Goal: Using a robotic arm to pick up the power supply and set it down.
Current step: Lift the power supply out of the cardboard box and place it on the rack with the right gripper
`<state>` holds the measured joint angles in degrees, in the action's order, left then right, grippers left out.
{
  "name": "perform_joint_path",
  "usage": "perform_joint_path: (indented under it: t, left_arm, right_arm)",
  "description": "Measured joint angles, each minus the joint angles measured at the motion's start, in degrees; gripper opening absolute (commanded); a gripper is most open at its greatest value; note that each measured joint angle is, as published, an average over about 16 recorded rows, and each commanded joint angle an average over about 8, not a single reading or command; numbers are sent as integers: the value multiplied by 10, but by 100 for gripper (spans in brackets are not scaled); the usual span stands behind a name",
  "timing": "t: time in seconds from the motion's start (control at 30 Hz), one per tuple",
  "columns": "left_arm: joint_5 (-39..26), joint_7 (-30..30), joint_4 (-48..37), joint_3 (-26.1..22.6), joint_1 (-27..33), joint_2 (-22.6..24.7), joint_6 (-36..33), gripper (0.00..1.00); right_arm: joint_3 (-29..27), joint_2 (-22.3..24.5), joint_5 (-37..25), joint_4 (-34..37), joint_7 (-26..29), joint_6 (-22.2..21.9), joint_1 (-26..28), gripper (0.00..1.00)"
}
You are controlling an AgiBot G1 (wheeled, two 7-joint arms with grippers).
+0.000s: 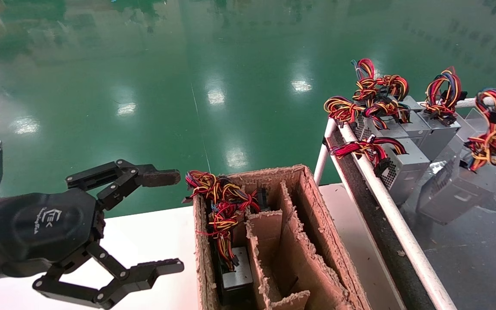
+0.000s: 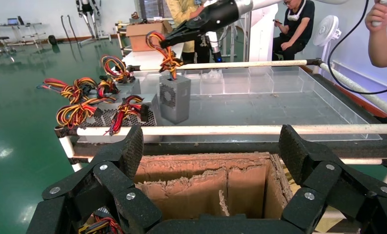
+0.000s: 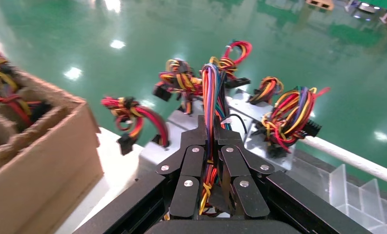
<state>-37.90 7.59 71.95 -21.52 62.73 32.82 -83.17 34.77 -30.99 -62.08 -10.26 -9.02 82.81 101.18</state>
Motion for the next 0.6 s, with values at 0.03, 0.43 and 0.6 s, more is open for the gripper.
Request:
perform_joint_path:
  t: [0.03, 0.43, 0.6]
  left_arm:
    - [0, 0, 0, 0, 0, 0, 0, 100]
    - [0, 0, 0, 0, 0, 0, 0, 100]
    - [0, 0, 0, 0, 0, 0, 0, 100]
  right_arm:
    - [1, -6, -3, 6, -3, -8, 4, 0]
    - [15, -72, -29, 57, -27, -99, 32, 0]
    - [20, -92, -36, 63, -34, -109, 38, 0]
